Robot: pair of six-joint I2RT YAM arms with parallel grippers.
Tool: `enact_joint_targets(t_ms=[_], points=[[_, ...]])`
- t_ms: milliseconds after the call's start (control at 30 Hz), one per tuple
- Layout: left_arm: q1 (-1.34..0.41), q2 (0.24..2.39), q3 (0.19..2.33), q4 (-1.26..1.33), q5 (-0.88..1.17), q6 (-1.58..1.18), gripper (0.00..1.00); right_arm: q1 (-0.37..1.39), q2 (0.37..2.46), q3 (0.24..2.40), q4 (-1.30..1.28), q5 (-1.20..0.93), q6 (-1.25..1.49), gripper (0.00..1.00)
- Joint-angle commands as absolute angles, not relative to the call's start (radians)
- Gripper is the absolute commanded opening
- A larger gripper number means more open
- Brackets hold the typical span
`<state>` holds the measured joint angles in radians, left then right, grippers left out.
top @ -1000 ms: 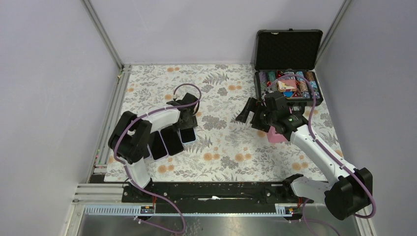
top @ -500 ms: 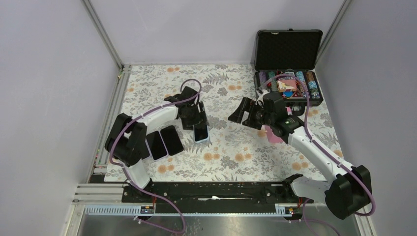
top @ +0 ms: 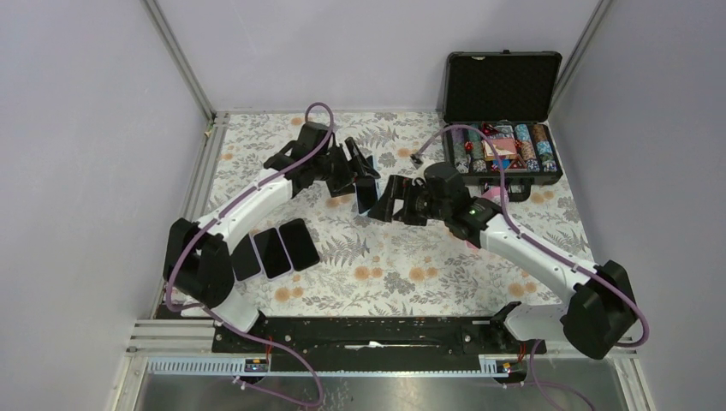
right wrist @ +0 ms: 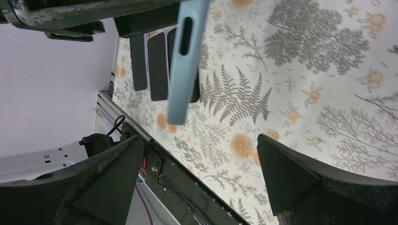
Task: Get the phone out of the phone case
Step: Pick up the phone at the center of the board.
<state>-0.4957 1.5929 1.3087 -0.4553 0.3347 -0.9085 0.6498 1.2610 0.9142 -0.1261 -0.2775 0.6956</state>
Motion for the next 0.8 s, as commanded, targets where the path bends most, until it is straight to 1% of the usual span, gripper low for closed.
enact_joint_targets(t_ms=[0,167,267,400,433,467,533,567,600,633,667,700,733,767], points=[[-0.495,1.504,1.303,-0.266,0.386,-0.968,0.19,0.727,1.293,1.019,-0.057,-0.18,0.666,0.97],[-0.497,1.457,1.266,-0.257,0.386,-0.953,0.2,0.739,1.312,1.02,0.008,-0.065,0.738,0.95],[-0.497,1.428,1.245,-0.246,0.378,-0.954,0.21,0.745,1.325,1.033,0.064,-0.059,0.74,0.84],[-0.497,1.39,1.223,-0.203,0.375,-0.943,0.26,0.744,1.315,1.005,0.199,-0.083,0.729,0.58],[-0.497,1.383,1.22,-0.195,0.377,-0.936,0.29,0.745,1.316,1.009,0.203,-0.081,0.728,0.49],[-0.497,1.377,1.22,-0.192,0.378,-0.933,0.3,0.746,1.316,1.014,0.2,-0.083,0.728,0.37],[-0.497,1.376,1.224,-0.188,0.395,-0.923,0.31,0.745,1.315,1.018,0.195,-0.094,0.734,0.2],[-0.497,1.377,1.23,-0.188,0.409,-0.92,0.32,0.746,1.309,1.016,0.201,-0.1,0.74,0.15],[-0.497,1.379,1.234,-0.182,0.429,-0.915,0.37,0.746,1.3,1.009,0.217,-0.109,0.747,0.11],[-0.497,1.378,1.24,-0.173,0.461,-0.91,0.47,0.746,1.29,1.004,0.228,-0.114,0.754,0.1],[-0.496,1.377,1.245,-0.168,0.476,-0.903,0.6,0.745,1.278,1.003,0.227,-0.115,0.756,0.09],[-0.494,1.372,1.251,-0.167,0.483,-0.892,0.76,0.745,1.267,1.006,0.216,-0.112,0.748,0.08],[-0.492,1.366,1.262,-0.177,0.484,-0.875,0.86,0.745,1.254,1.013,0.197,-0.1,0.74,0.07],[-0.489,1.36,1.275,-0.192,0.484,-0.853,0.93,0.745,1.241,1.021,0.179,-0.089,0.731,0.06]])
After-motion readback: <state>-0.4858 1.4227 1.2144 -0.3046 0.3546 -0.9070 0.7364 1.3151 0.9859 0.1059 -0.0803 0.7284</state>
